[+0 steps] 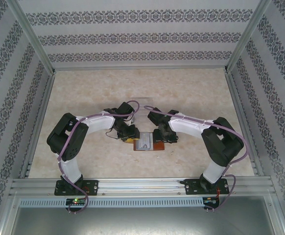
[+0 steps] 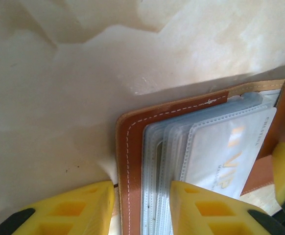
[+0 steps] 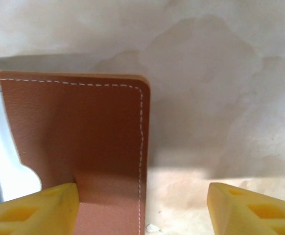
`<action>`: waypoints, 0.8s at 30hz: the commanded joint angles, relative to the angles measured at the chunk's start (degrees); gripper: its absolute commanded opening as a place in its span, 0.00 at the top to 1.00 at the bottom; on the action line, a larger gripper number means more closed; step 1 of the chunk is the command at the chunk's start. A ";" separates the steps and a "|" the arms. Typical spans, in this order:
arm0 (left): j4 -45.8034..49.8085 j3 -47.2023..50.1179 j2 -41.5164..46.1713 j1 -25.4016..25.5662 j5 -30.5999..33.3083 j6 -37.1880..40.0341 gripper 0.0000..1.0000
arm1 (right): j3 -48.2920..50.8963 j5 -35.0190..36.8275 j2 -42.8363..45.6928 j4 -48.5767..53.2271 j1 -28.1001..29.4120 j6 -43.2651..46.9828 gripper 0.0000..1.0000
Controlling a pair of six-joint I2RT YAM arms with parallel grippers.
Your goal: Take the credit cards out of the card holder
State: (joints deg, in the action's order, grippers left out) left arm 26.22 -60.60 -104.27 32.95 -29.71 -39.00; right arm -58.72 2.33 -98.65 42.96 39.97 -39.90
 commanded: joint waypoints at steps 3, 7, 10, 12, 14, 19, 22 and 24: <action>2.04 0.96 -2.46 0.58 2.56 1.63 0.64 | -0.66 4.67 -2.95 3.75 1.13 0.93 0.26; 2.17 1.06 -2.41 0.54 2.58 1.69 0.65 | -1.32 5.32 -4.19 4.75 1.69 0.80 0.24; 2.16 0.95 -2.41 0.58 2.56 1.88 0.65 | -1.43 4.99 -4.03 4.72 1.93 0.53 0.25; 2.17 0.89 -2.40 0.54 2.48 1.92 0.65 | -1.93 4.49 -3.55 4.82 1.91 0.44 0.28; 2.26 0.79 -2.30 0.55 2.46 2.00 0.65 | -2.44 4.09 -2.52 5.12 1.88 0.25 0.29; 2.38 0.74 -1.95 0.47 3.09 2.31 0.66 | -3.72 4.15 -0.08 6.34 1.89 0.00 0.31; 2.61 0.49 -1.65 0.20 3.17 2.55 0.65 | -4.71 4.26 0.79 7.34 1.90 0.08 0.32; 2.59 0.62 -1.45 0.10 3.02 2.53 0.66 | -5.21 3.84 1.37 7.57 1.92 0.09 0.34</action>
State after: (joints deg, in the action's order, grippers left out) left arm 26.35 -60.62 -104.33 32.95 -29.65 -37.74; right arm -62.17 5.13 -99.68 47.64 41.41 -39.66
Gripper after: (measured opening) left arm 0.344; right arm 0.671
